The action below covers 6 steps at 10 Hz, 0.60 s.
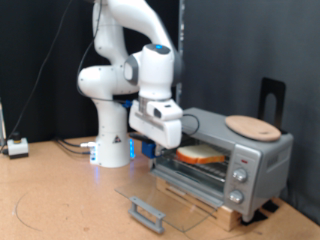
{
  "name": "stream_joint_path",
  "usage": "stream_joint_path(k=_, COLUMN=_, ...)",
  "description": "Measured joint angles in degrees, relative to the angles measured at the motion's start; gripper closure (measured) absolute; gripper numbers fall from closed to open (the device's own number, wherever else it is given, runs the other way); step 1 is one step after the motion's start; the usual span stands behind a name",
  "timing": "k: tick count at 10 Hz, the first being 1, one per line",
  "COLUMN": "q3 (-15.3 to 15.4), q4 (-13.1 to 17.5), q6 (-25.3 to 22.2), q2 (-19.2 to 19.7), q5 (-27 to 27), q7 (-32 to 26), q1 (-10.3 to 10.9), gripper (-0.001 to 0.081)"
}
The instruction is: Make a piece of toast with the oven
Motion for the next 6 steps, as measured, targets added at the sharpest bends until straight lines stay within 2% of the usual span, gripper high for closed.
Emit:
stream_joint_path(k=4, q3=-1.2, q4=-0.1, q6=-0.2, q2=0.6, q5=0.0, q7=-0.2, q1=-0.5, gripper=0.0409)
stream_joint_path(k=6, q3=-2.5, q4=-0.6, q6=1.3, q2=0.7, q5=4.5, q7=-1.8, q1=-0.4, gripper=0.0409)
